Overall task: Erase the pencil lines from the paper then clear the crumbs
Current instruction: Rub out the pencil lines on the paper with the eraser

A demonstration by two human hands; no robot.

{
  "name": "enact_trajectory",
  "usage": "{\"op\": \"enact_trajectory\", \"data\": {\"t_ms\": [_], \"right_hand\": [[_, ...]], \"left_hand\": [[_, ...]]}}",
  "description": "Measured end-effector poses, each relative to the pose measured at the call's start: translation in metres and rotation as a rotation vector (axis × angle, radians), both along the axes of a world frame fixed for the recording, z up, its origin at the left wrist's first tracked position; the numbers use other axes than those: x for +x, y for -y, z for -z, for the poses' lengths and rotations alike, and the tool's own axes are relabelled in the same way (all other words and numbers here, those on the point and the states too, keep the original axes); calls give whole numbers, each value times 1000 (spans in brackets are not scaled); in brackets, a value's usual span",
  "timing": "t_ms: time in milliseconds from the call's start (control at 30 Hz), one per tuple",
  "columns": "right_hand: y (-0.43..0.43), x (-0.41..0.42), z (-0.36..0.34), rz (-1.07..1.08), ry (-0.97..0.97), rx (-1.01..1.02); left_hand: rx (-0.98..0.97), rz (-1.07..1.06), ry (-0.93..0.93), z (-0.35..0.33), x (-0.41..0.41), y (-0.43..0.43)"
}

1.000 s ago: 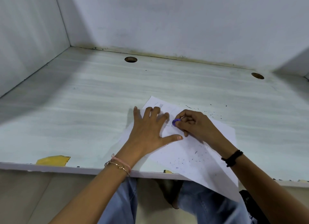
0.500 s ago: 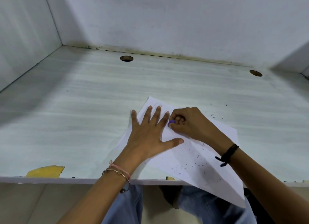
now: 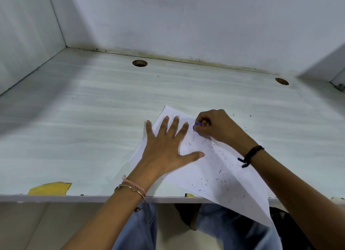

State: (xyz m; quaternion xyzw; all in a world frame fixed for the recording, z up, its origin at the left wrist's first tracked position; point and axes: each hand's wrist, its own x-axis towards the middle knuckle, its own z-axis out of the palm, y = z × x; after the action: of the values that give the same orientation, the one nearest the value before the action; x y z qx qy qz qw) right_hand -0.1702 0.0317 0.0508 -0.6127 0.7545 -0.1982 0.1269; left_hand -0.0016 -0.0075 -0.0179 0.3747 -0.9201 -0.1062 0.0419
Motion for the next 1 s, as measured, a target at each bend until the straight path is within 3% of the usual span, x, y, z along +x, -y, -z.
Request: {"op": "enact_trajectory", "data": {"t_ms": [167,333,467,700,800,900,1000], "right_hand": [[-16,19,6,-162,72,95],[-3,-1,-1,17,19,-5],[-18,21,7,-169,73,82],[3,-19,7,89,77,9],[-6,-30,12,105,262,17],[-17,-41,17,158,685,-83],[-18,-43,18,169,658,-98]], "left_hand": [[-22,7,6,0,0,1],[7,-1,4,-1,0,0],[-22,5,1,1,-1,1],[-6,1,1,0,1,1],[-3,-23,-16,-1,-1,0],[-63,-61,-51,-7,-12,2],[-154,-71,-61,-10,-26,5]]}}
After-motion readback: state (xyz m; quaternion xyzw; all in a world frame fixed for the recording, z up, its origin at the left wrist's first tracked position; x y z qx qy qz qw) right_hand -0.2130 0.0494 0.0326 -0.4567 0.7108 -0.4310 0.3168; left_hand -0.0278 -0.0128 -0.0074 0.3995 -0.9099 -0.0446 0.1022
